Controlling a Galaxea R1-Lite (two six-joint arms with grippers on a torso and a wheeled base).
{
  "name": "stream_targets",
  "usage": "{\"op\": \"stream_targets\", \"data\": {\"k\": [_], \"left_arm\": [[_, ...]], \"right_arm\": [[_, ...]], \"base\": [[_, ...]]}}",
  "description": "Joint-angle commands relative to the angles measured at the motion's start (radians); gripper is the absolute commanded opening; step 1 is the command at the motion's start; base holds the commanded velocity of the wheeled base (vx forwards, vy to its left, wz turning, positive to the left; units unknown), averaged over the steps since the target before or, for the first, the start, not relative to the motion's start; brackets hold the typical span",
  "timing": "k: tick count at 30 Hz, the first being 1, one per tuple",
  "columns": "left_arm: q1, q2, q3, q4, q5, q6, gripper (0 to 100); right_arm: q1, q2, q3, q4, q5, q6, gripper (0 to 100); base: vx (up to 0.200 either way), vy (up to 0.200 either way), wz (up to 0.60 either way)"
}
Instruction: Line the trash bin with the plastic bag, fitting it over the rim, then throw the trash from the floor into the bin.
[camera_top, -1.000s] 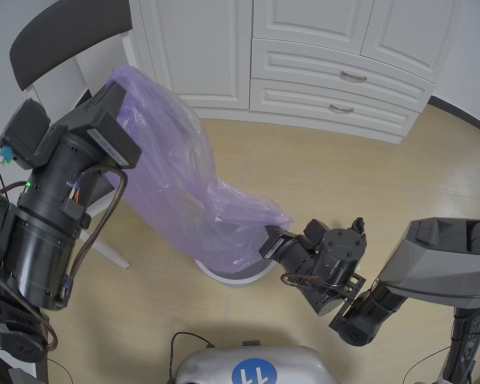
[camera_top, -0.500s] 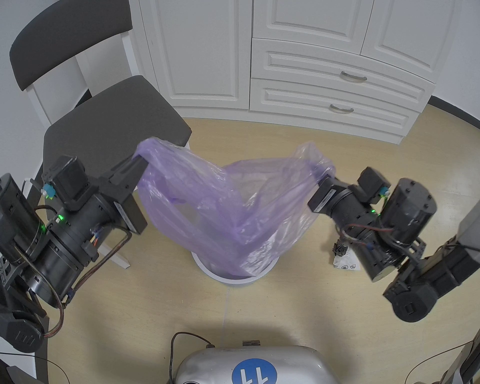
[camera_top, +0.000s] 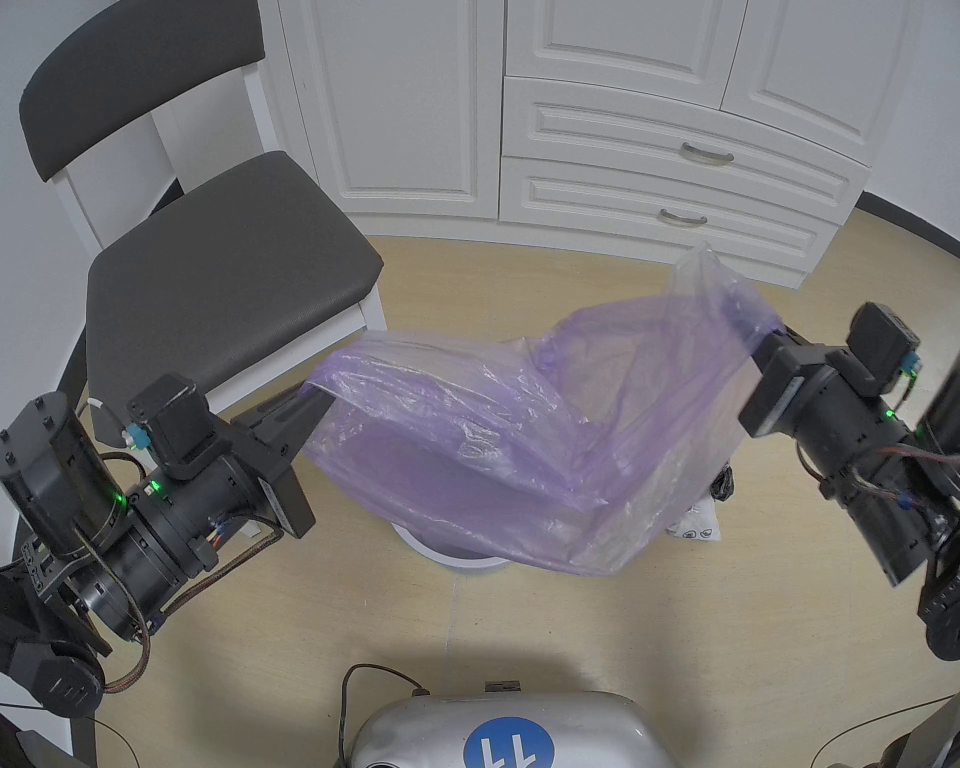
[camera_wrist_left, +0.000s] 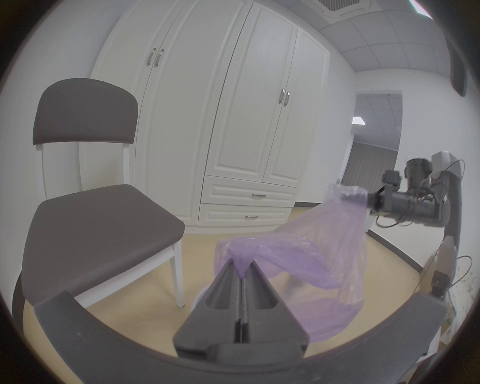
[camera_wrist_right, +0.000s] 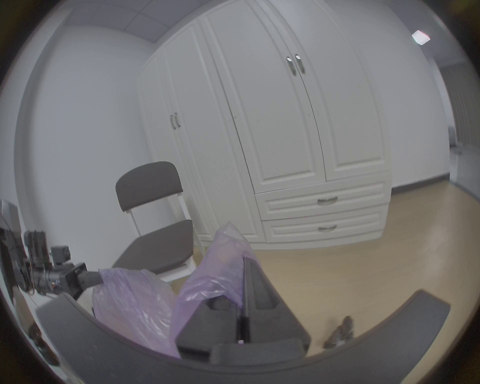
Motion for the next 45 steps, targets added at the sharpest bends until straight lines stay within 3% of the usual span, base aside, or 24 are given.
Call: {"op": "stream_targets", "data": {"k": [1, 7, 17, 27, 45], "left_arm": [[0.033, 0.040, 0.015, -0.003, -0.001, 0.012, 0], [0.099, 0.042, 0.015, -0.003, 0.005, 0.077, 0], [0.168, 0.034, 0.005, -0.003, 0.005, 0.088, 0], [0.182, 0.031, 0.002, 0.000, 0.005, 0.096, 0], [0.214, 0.030, 0.005, 0.008, 0.011, 0.134, 0]], "right_arm": [[0.049, -0.159, 0.071, 0.038, -0.060, -0.095, 0], [0.066, -0.193, 0.136, 0.038, -0.122, -0.221, 0], [0.038, -0.233, 0.233, 0.058, -0.213, -0.371, 0], [0.018, -0.236, 0.259, 0.216, -0.293, -0.382, 0], [-0.015, -0.234, 0.303, 0.279, -0.296, -0.411, 0]], "base": [[0.000, 0.000, 0.00], [0.000, 0.000, 0.00], [0.000, 0.000, 0.00], [0.000, 0.000, 0.00], [0.000, 0.000, 0.00]]}}
